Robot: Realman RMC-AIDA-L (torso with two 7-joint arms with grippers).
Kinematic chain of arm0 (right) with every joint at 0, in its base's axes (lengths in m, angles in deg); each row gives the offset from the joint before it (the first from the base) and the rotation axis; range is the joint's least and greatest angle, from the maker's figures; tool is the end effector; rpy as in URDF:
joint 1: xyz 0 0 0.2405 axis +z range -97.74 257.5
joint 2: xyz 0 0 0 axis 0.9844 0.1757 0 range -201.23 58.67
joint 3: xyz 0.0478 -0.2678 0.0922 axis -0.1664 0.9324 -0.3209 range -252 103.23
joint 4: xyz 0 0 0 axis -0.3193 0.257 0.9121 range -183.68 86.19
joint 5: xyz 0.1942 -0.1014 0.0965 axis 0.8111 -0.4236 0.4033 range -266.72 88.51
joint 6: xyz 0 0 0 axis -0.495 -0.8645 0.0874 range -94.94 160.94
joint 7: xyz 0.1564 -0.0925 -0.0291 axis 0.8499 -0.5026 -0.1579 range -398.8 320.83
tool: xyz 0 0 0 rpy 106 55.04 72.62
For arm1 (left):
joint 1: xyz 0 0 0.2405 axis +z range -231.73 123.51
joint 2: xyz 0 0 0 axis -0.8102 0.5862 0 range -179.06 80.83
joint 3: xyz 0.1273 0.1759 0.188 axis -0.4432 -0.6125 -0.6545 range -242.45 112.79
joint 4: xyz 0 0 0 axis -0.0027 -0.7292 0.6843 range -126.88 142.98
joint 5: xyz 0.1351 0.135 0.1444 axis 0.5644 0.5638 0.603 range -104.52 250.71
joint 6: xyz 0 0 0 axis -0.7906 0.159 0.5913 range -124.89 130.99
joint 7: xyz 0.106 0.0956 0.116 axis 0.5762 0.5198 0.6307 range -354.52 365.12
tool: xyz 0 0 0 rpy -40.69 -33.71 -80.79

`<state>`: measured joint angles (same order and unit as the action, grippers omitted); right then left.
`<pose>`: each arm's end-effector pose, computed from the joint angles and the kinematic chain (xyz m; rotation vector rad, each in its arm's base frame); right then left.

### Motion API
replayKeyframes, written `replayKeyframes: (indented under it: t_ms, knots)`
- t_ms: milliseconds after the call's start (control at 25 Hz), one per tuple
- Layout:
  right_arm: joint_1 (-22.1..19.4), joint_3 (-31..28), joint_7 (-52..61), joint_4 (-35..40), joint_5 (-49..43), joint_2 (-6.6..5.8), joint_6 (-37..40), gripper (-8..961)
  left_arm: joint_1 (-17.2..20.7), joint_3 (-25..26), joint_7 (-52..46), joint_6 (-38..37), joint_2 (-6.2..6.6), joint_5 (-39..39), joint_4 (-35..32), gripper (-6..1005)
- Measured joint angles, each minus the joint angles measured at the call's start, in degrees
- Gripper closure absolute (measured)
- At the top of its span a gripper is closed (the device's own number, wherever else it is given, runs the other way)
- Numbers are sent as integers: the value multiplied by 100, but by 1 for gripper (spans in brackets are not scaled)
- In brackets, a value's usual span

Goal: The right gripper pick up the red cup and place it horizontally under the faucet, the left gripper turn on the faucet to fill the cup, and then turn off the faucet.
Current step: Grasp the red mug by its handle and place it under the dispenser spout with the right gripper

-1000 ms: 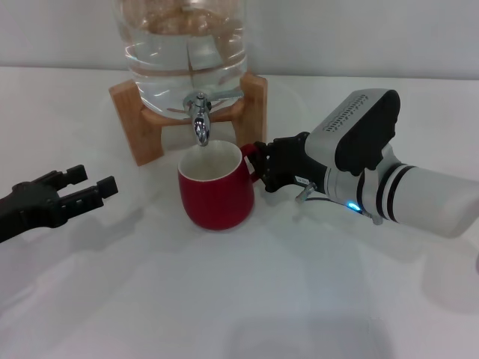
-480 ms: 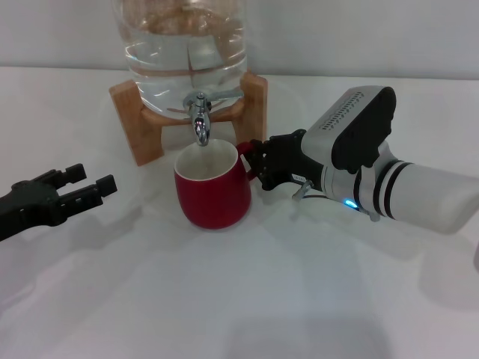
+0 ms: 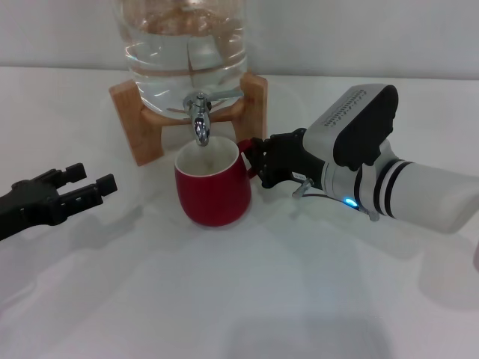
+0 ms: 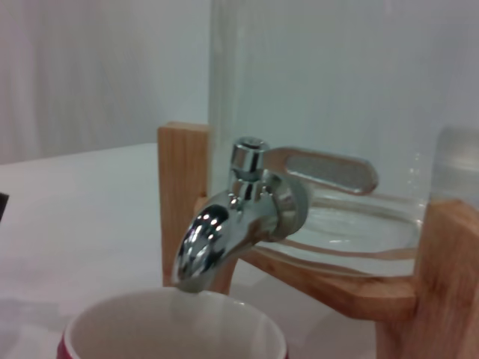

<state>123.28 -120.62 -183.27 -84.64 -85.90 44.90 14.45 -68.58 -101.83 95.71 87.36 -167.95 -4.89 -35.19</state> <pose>0.1745 0.4564 -0.1969 -2.4315 0.4322 0.4451 -0.3721 0.3361 0.0085 -2.2438 -1.0428 -0.8270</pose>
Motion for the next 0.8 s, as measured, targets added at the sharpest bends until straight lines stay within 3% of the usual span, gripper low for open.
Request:
replayKeyframes:
  t_ms: [800]
  knots:
    - [90, 126, -5, 21, 94, 0, 28, 774, -12, 0, -32, -2, 0, -7, 0, 112]
